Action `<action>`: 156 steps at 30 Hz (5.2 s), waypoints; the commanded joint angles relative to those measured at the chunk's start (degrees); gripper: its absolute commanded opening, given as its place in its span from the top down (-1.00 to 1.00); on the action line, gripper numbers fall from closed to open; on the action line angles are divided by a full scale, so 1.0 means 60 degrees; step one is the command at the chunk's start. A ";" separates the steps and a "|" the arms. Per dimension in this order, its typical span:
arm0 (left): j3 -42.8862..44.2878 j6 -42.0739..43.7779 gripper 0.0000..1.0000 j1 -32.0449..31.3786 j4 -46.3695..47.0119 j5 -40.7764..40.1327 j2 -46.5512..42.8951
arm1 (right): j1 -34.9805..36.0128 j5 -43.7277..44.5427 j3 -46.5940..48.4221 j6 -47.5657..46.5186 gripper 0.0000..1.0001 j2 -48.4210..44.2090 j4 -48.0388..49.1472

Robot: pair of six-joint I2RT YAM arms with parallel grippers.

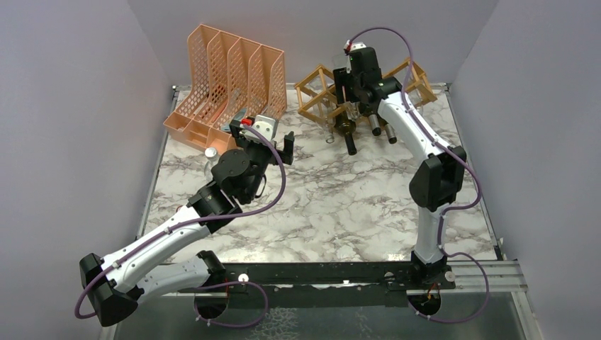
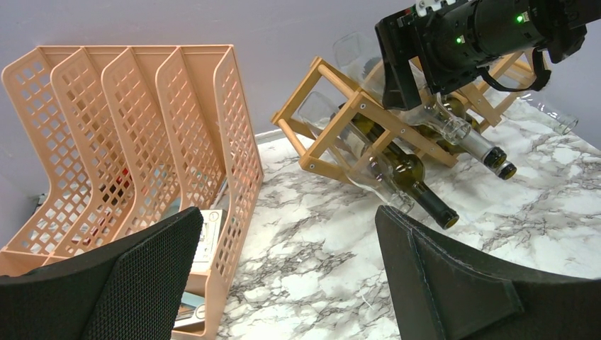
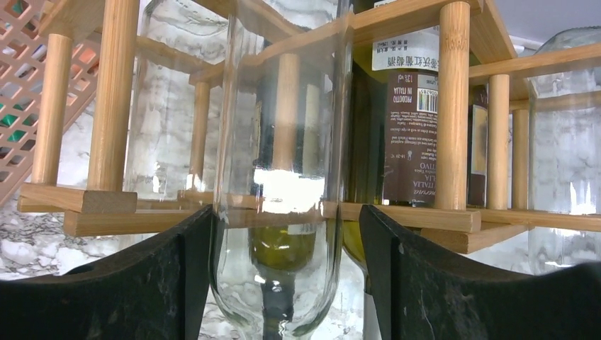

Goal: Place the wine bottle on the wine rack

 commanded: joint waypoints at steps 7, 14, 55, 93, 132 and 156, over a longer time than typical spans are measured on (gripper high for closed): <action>0.0161 -0.0191 -0.98 0.0011 0.0090 -0.0381 -0.0231 | -0.0018 -0.1098 -0.0582 0.0516 -0.60 -0.1908 0.0241; 0.0364 -0.0439 -0.98 0.0009 0.0343 -0.0847 -0.0726 | 0.0649 -0.2761 -0.2440 0.0499 -0.60 -0.3686 0.1462; 0.0732 0.2070 -0.98 0.0000 0.0827 -0.4069 -0.2865 | 0.6193 -0.4870 -0.1013 0.0449 -0.31 0.1827 0.7613; 0.0746 0.0902 -0.98 0.0002 -0.0543 -0.2879 -0.1660 | 0.6191 -0.1471 -1.1183 -0.0459 0.98 -0.4173 1.2228; -0.1656 -0.4290 -0.98 0.3773 -0.4101 0.4147 0.2386 | 0.6190 -0.0203 -1.5627 0.0953 0.95 -0.6737 1.1202; -0.1684 -0.4483 -0.98 0.3773 -0.3986 0.4011 0.2572 | 0.6183 -0.0815 -1.4072 0.1778 0.24 -0.7342 0.6977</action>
